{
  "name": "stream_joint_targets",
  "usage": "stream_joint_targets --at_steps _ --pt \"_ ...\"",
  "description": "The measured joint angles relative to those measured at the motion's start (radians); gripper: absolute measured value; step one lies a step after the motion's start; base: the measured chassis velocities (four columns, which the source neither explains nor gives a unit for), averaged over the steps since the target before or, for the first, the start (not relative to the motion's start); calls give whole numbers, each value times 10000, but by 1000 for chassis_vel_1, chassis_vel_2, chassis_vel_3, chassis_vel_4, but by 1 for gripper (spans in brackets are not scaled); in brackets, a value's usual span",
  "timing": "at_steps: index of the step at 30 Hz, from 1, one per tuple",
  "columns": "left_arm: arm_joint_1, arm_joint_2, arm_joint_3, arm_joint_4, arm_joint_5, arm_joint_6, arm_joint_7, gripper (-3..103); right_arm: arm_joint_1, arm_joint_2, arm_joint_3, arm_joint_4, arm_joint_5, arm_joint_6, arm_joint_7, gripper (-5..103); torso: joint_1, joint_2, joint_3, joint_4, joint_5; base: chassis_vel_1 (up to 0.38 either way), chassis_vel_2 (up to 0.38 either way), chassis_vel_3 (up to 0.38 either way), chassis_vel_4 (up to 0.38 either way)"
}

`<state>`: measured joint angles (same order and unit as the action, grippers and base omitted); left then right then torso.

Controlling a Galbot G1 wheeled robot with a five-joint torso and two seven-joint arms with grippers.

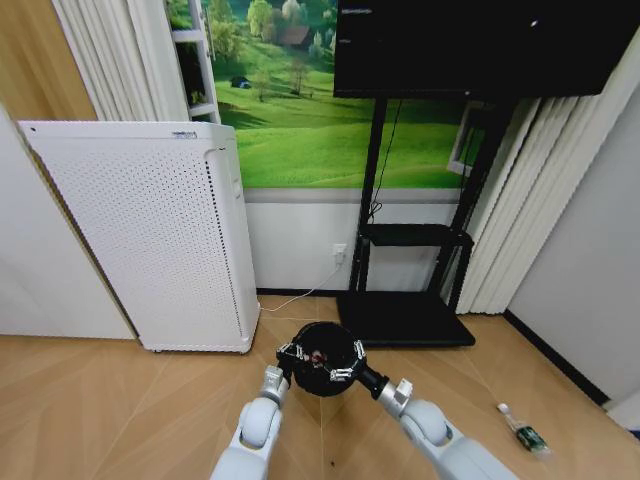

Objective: Pick up the trash bin and place the garbage on the floor into it.

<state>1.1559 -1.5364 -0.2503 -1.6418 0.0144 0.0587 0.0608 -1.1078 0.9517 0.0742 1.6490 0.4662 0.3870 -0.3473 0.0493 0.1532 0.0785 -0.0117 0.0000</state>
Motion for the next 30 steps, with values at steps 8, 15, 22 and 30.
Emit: stream_joint_targets --at_steps 8,15,22,30 --pt "331 190 -330 -521 -61 -1 5 4 -464 -101 803 412 479 -168 372 100 0 0 0 -1 0 0 0 0 0" --pt "768 535 -1152 -1377 -345 39 -23 4 -576 -248 1747 28 709 -186 1223 100 0 1 0 1 0 0 0 0 0" --pt "1117 714 -1902 -2035 -556 65 -75 4 -703 -107 2663 -656 175 -878 2352 100 0 1 0 1 0 0 0 0 0" --pt "1508 818 -2596 -2511 -629 39 -189 4 -1314 243 4153 -1381 -218 -2119 3563 100 0 0 -1 -1 1 0 0 0 0"
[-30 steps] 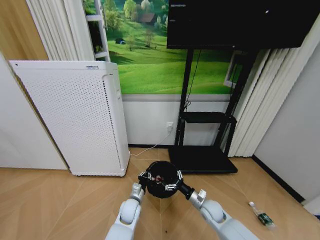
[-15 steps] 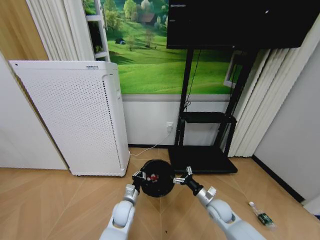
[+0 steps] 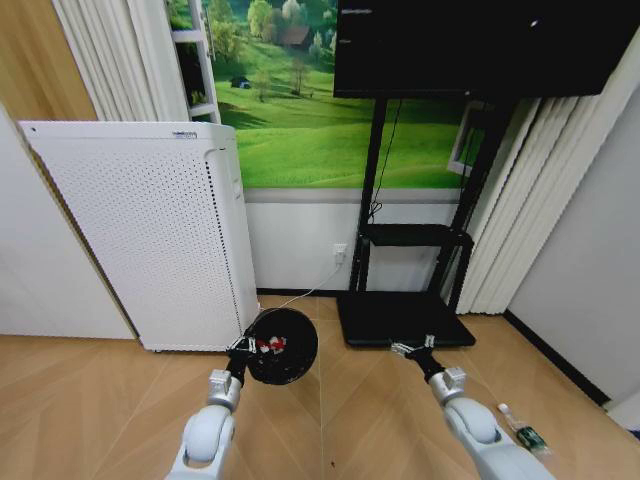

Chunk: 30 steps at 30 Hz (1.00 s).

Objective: Pick up the trash bin and place the garbage on the floor into it.

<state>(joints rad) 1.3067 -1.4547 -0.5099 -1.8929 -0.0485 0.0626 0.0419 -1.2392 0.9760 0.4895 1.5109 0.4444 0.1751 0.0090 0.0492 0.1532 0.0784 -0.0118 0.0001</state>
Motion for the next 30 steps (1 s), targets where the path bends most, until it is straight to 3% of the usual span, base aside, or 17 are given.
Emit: stream_joint_targets --at_steps 8,14,30 --pt "318 -133 -226 -273 -18 -6 -61 4 -690 203 1505 -117 68 -938 635 100 0 0 0 -1 -1 0 0 0 0" --pt "506 -147 -373 -426 -61 -6 -68 4 -1071 313 2128 -118 -134 -1082 788 100 0 0 0 0 -1 0 0 0 0" --pt "847 -139 -478 -594 -60 -79 -69 4 -950 505 1815 -129 142 -822 744 100 -1 0 1 4 -2 -10 -11 16 14"
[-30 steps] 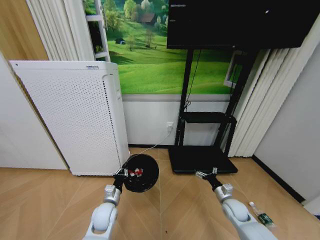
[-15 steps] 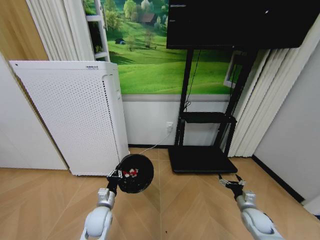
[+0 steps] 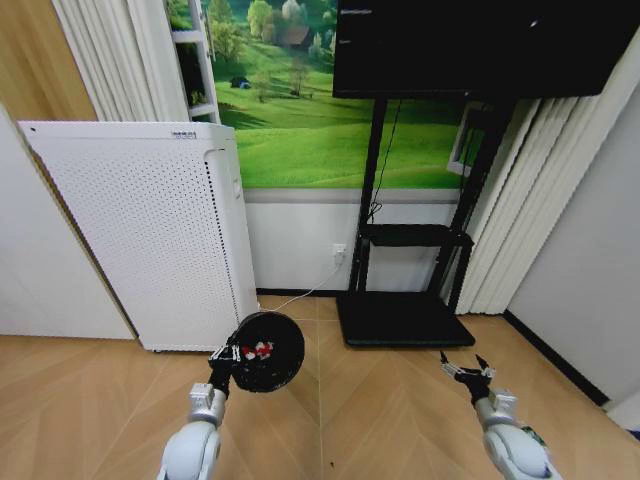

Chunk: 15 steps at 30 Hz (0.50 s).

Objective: Pick up the trash bin and place the garbage on the floor into it.

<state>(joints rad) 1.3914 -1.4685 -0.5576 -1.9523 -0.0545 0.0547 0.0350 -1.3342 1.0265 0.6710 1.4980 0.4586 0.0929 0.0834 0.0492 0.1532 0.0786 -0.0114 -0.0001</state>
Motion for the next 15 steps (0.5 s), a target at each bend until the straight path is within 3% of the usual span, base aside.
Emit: stream_joint_targets --at_steps 6,15 --pt "-25 12 -6 4 -1 -5 0 4 120 -13 -142 -98 28 13 -13 100 1 1 0 -4 1 -147 -116 127 128" --pt "-119 7 21 133 -1 -7 3 4 256 -56 -345 -347 36 143 -95 100 0 1 0 -3 0 -233 -222 216 242"
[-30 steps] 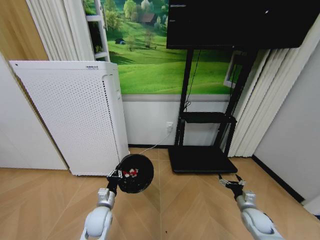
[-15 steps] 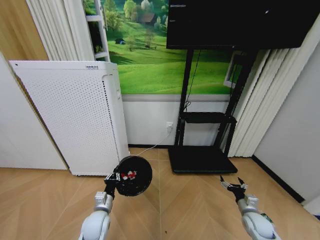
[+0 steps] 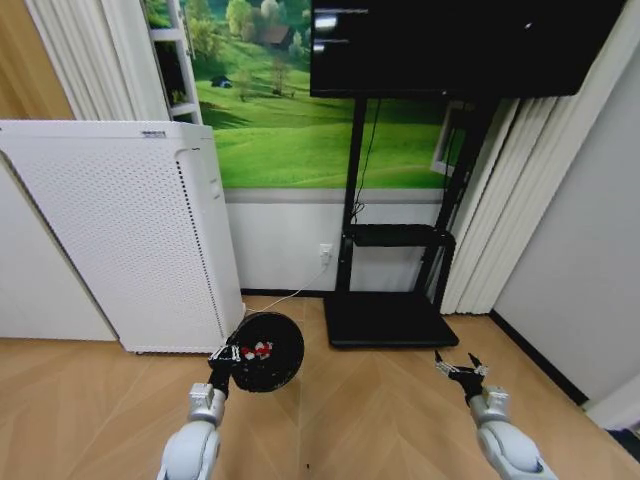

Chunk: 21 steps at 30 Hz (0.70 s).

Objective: Pick up the trash bin and place the garbage on the floor into it.

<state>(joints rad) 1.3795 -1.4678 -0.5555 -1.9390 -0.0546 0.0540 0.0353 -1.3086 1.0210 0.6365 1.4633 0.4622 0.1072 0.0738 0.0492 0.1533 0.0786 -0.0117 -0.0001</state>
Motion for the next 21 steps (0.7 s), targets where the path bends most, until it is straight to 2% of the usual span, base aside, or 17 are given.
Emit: stream_joint_targets --at_steps 15,20,21 --pt "-145 -18 15 186 7 -9 13 4 313 -100 -369 -446 -74 480 -233 100 1 -1 1 -5 4 -311 -314 316 306" --pt "-173 -38 60 223 24 -10 14 4 420 -340 -691 -548 -141 148 -150 100 0 0 0 3 3 -39 -122 76 39" --pt "-182 -44 94 249 40 -10 9 4 461 -564 -1016 -639 -131 -178 0 100 0 0 0 7 0 69 6 -63 -8"
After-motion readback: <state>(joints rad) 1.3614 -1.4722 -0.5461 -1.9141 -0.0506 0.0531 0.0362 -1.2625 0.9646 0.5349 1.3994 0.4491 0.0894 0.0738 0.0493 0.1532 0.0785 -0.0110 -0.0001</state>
